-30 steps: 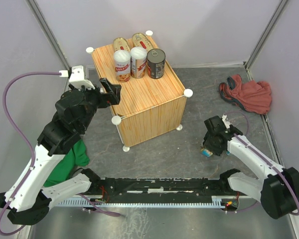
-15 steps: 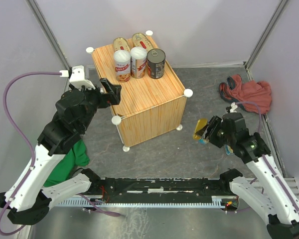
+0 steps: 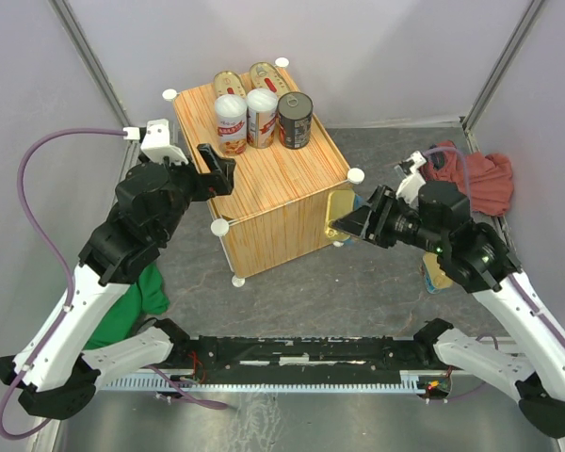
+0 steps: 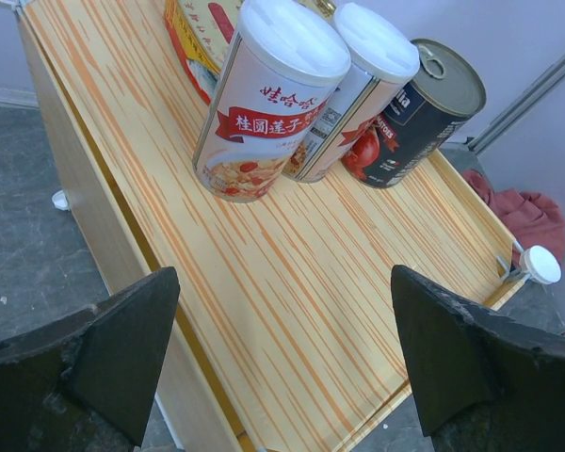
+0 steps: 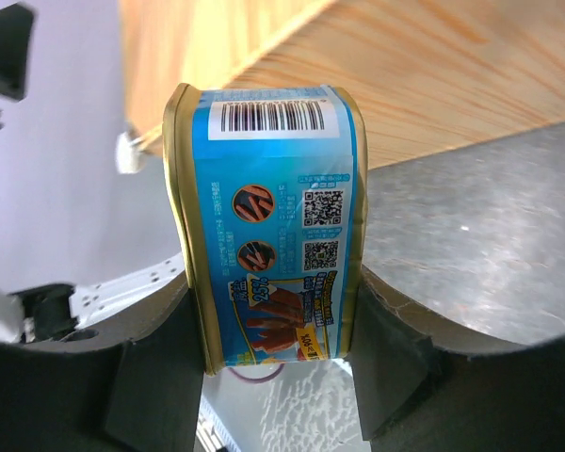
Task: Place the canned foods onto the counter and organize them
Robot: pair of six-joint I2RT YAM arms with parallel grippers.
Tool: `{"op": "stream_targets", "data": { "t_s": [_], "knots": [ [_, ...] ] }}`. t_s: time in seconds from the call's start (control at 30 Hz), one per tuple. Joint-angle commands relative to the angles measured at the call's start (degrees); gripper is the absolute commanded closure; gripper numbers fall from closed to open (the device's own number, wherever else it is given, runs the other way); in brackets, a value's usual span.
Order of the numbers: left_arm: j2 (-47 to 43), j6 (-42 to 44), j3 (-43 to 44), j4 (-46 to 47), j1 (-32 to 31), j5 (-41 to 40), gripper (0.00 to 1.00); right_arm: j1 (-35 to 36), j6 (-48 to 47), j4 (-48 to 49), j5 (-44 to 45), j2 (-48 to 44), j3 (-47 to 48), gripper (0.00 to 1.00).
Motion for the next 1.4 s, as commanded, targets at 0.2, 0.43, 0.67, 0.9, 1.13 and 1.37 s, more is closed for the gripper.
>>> {"op": "stream_targets", "data": {
  "t_s": [0.2,0.43,0.67,0.9,1.13,1.37],
  "knots": [
    [-0.07,-1.19,3.57,0.48,0.36,0.87,0.0,13.24,4.77,18.13,-1.07,10.0,11.48,0.83],
    [-0.48,-1.0,3.67,0.11,0.38,1.91,0.01,21.67,7.6,26.85,-0.13,20.88,17.05,0.83],
    [-1.69,-0.83,3.19,-0.43,0.38,3.58,0.01,23.23,12.13,34.67,-1.67,27.85,20.31,0.83],
    [-2.47,-1.12,3.77,-3.38,0.38,2.83,0.01,23.35,16.16,41.24,-3.66,30.95,20.17,0.83],
    [-1.74,-3.95,5.36,-6.17,0.38,5.24,0.01,23.34,15.9,41.85,-3.63,30.94,19.6,0.83],
    [0.05,-7.89,8.79,-9.05,0.47,11.55,0.01,23.29,15.87,42.78,-4.56,31.58,20.12,0.83]
  ]
}}
